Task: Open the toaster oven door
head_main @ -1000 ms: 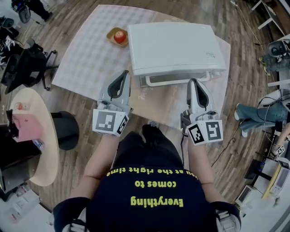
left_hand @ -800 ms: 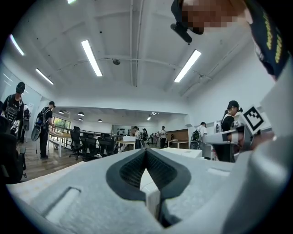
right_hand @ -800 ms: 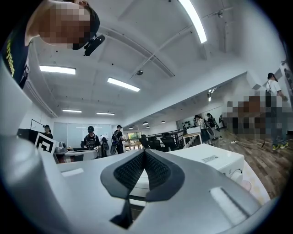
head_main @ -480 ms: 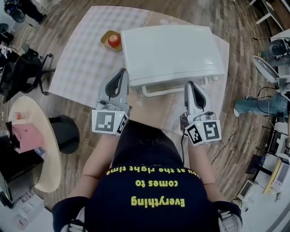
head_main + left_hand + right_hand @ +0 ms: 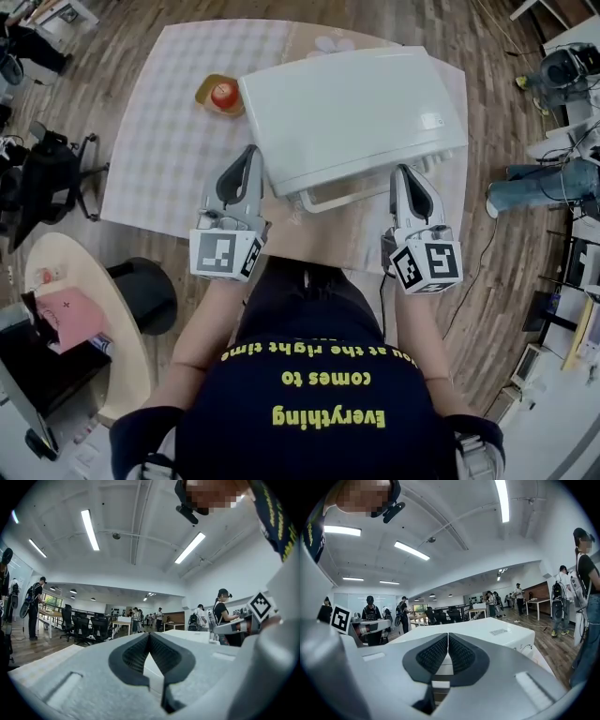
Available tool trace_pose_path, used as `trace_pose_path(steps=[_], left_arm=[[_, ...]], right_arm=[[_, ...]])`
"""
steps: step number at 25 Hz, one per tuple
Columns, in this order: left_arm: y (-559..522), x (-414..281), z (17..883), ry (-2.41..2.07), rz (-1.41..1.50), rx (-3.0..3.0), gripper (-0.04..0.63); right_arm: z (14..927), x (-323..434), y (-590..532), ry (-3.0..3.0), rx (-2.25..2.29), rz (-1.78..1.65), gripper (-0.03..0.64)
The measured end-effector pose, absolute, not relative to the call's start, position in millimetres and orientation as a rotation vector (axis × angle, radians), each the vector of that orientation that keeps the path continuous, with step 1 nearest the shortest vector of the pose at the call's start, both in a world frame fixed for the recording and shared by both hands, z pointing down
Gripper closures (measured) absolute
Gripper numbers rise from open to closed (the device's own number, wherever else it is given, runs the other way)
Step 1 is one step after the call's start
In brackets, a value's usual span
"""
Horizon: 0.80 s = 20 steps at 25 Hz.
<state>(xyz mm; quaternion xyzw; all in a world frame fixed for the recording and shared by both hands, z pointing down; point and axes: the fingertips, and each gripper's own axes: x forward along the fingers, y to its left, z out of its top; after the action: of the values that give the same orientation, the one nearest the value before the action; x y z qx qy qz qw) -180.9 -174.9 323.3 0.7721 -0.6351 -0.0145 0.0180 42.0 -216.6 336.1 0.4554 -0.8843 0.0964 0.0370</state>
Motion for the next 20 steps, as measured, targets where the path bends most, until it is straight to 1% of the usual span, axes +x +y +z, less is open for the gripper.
trace_pose_path(steps=[7,11,17,20], left_arm=[[-177,-186,332,-1.930,-0.046,2.407,0.597],[-176,-187,335,-1.915,-0.050,2.409,0.597],[-174,-183,337,-1.901,-0.056,2.412,0.597],[-171,-180,339,-1.898,-0.054,2.411,0.597]], right_arm=[[360,45,-215,-2.606,1.421,0.337,0.536],[369,49,-213,-2.563,1.404,0.329,0.530],[381,60,-216,-2.466,1.431,0.323,0.469],[387,60,-216,-2.445,1.423,0.328,0.462]])
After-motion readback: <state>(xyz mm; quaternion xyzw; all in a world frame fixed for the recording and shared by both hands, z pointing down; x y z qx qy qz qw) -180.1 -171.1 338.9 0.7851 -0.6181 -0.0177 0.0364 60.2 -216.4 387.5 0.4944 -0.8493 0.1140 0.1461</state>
